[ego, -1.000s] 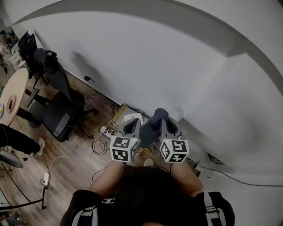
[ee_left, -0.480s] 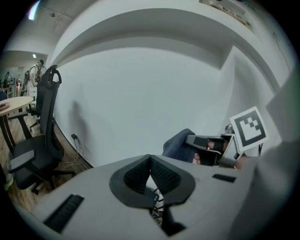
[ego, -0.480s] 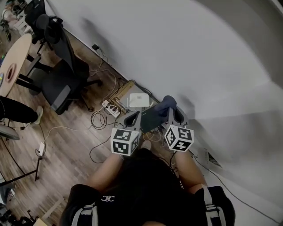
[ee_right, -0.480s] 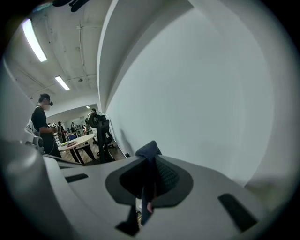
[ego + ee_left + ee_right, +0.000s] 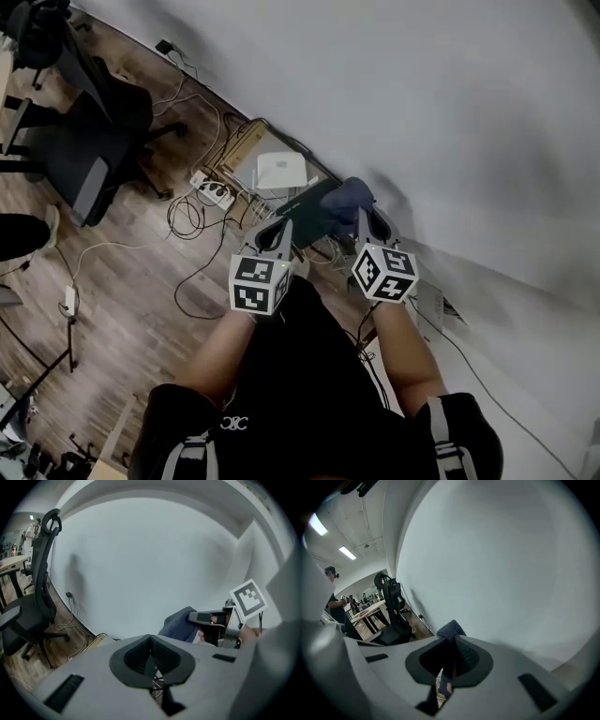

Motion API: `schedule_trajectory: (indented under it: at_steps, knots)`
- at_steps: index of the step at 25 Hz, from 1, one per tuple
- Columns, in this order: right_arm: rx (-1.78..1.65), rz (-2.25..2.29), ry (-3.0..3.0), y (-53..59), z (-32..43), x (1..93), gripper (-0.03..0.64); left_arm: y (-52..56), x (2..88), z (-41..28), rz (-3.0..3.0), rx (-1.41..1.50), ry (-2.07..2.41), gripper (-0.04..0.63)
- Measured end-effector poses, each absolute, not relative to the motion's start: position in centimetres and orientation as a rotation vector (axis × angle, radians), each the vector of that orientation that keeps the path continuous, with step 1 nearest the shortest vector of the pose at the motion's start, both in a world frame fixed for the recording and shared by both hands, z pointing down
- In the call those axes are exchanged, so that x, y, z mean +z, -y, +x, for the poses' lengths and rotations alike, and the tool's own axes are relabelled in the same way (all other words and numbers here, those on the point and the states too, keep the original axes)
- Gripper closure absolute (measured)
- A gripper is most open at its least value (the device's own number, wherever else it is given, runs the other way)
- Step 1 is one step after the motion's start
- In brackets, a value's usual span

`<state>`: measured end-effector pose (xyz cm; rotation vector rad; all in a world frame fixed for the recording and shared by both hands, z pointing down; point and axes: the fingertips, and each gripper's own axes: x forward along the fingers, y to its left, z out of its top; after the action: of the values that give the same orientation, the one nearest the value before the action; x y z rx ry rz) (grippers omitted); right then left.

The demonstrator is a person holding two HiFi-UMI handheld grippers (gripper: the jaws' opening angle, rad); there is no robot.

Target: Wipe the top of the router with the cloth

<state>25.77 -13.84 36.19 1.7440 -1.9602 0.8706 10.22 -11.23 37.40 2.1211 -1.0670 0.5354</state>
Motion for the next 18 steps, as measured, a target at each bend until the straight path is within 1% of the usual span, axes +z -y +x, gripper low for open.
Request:
schedule_trajectory:
  at_steps: [12,18]
  knots:
    - [0.918,1.587,1.784,13.3,25.7,50.6,0.611,10.0,54.3,8.0,1.991,0.621,1.005,0.594]
    - [0.927,1.534,1.659,13.1,26.9,58.1,0.611,10.2,60.0,8.1,1.974,0.615,0.982,0.594]
